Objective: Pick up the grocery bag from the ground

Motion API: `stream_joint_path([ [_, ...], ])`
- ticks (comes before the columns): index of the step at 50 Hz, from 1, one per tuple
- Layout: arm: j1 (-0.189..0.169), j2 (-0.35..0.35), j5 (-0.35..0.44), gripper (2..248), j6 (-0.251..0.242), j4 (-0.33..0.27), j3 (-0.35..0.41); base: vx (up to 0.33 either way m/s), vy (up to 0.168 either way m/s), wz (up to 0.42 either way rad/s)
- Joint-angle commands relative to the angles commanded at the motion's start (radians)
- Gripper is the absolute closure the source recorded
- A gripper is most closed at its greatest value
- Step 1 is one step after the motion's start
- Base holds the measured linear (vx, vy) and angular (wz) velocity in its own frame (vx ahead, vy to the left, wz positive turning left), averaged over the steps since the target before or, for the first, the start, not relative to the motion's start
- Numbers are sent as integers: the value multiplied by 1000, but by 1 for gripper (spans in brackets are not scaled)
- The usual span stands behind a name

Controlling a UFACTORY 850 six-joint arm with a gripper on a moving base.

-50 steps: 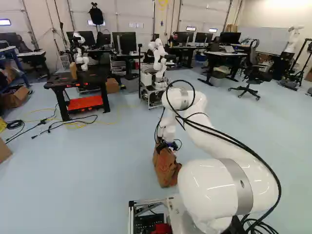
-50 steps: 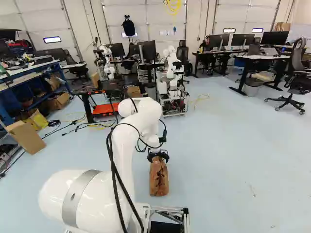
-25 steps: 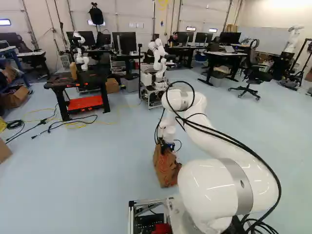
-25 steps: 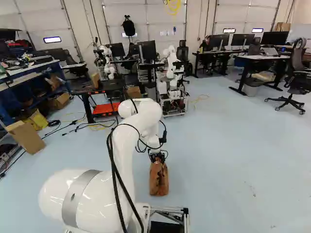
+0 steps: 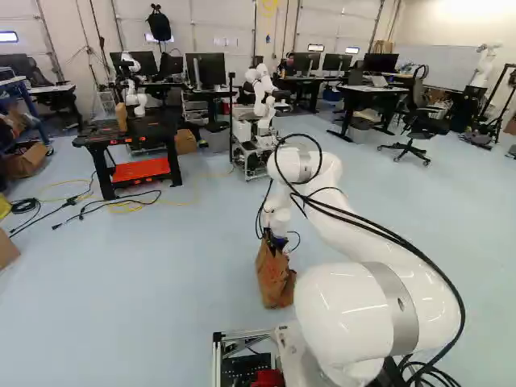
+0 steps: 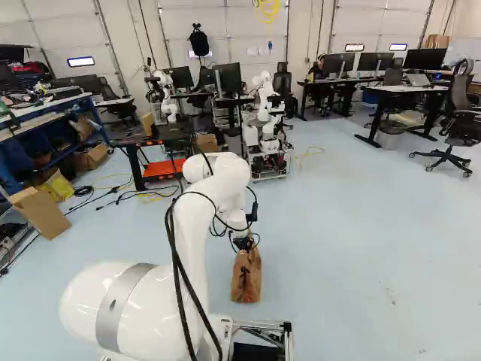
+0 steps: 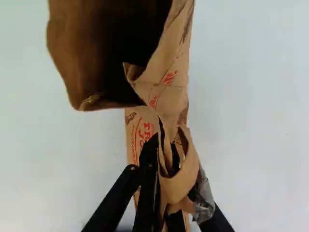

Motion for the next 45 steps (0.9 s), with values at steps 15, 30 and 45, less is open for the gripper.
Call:
stream_joint_path([
  [15, 0, 54, 0, 229, 0, 0, 51, 0, 0, 0],
  [30, 0, 111, 0, 229, 0, 0, 102, 0, 0, 0],
  [45, 0, 167, 0, 229, 0, 0, 151, 0, 0, 0],
])
